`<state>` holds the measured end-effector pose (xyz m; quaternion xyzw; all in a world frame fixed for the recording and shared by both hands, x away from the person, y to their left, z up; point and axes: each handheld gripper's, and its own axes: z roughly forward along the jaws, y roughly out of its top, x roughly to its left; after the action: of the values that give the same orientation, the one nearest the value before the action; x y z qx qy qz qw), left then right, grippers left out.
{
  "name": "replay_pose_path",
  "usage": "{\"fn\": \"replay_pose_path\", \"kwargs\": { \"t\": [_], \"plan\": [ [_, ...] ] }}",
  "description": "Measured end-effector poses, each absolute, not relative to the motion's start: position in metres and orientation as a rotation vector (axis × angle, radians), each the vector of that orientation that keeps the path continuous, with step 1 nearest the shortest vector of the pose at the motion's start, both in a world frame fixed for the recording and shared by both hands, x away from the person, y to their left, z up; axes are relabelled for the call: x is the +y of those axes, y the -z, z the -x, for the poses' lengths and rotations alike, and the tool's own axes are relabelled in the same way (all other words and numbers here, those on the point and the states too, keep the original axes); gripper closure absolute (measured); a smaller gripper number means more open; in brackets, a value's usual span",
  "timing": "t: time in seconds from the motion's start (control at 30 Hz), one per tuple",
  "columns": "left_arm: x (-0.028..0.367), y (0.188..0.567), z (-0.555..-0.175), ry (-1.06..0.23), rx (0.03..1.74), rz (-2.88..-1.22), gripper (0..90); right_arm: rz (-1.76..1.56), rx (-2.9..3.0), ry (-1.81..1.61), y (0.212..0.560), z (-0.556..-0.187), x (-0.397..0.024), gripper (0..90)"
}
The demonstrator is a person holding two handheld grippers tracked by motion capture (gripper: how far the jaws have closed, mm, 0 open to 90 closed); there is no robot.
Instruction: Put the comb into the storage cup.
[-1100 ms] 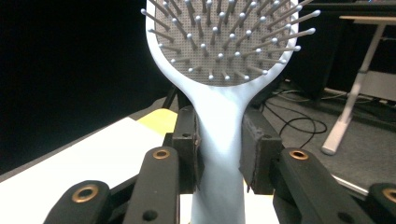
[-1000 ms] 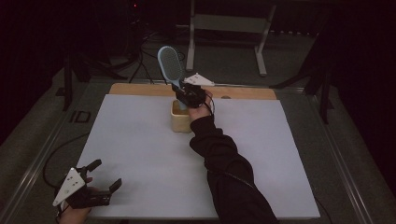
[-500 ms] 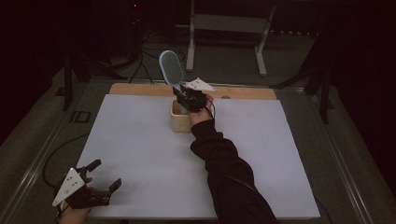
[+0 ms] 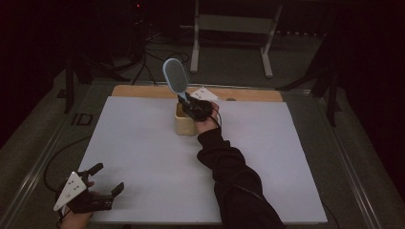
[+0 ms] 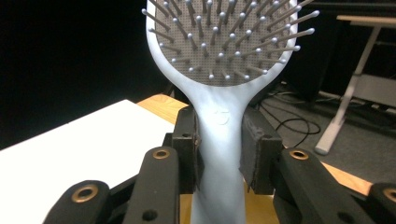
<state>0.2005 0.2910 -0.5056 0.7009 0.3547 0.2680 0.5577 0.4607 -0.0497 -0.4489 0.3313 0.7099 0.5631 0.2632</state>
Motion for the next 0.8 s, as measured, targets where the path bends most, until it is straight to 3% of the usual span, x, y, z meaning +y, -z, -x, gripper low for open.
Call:
{"fn": "replay_pose_path", "kwargs": {
  "t": [0.23, 0.27, 0.37, 0.5, 0.8],
  "plan": [
    [0.291, 0.506, -0.201, -0.632, 0.839, -1.657, 0.0, -0.883, 1.907, -1.506, 0.455, -0.455, -0.054, 69.3],
    [0.291, 0.506, -0.201, -0.632, 0.839, -1.658, 0.0, -0.874, 1.925, -1.506, 0.456, -0.455, -0.055, 65.8],
    [0.291, 0.506, -0.201, -0.632, 0.838, -1.66, 0.0, -0.809, 1.977, -1.483, 0.463, -0.454, -0.055, 40.1],
    [0.29, 0.506, -0.201, -0.632, 0.84, -1.661, 0.0, -0.777, 2.004, -1.502, 0.465, -0.453, -0.058, 17.0],
    [0.29, 0.506, -0.201, -0.636, 0.839, -1.663, 0.0, -0.738, 2.049, -1.508, 0.46, -0.452, -0.061, 10.4]
  ]
}}
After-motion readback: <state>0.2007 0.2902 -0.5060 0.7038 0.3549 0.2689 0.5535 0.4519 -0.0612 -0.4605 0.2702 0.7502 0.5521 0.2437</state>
